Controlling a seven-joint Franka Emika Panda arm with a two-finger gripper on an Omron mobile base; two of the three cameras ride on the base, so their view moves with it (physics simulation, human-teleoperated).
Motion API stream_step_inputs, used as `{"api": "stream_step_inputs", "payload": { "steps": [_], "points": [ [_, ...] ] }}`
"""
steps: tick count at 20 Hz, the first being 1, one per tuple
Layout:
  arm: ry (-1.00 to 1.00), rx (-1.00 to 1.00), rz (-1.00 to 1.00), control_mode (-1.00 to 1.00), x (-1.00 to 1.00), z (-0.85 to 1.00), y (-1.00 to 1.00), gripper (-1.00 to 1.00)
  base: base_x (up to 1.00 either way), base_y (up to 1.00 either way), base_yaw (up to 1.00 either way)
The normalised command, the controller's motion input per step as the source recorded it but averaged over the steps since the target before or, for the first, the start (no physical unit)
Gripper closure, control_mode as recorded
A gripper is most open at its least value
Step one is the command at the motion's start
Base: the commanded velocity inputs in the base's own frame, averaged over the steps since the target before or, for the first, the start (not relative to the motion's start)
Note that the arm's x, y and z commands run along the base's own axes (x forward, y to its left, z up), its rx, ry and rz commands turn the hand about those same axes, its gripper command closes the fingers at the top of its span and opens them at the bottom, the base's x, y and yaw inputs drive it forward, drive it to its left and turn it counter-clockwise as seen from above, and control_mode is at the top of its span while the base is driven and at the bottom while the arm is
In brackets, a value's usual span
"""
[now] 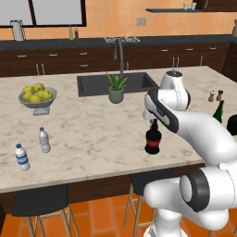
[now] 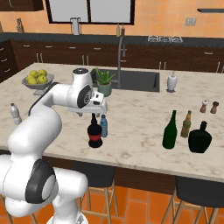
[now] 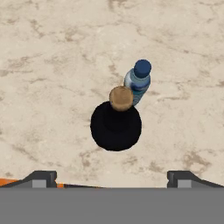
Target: Move the plastic bottles in the middle to the plastics group, and the glass bottles in the middle to the glass group.
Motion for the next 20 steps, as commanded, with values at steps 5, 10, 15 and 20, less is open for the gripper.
{"api": "stream_step_inputs", "payload": {
  "steps": [5,10,15,20],
  "points": [
    [0.00,0.00,0.00,-1.00,0.20,-0.09,0.01,-1.00,0.00,0.00,0.00],
    [0.00,-0.01,0.00,-1.00,0.09,-0.14,0.00,-1.00,0.00,0.00,0.00],
    [0.00,-0.06,0.00,-1.00,0.13,-0.17,0.00,-1.00,0.00,0.00,0.00],
    [0.00,-0.04,0.00,-1.00,0.16,-0.12,0.00,-1.00,0.00,0.00,0.00]
  ]
}}
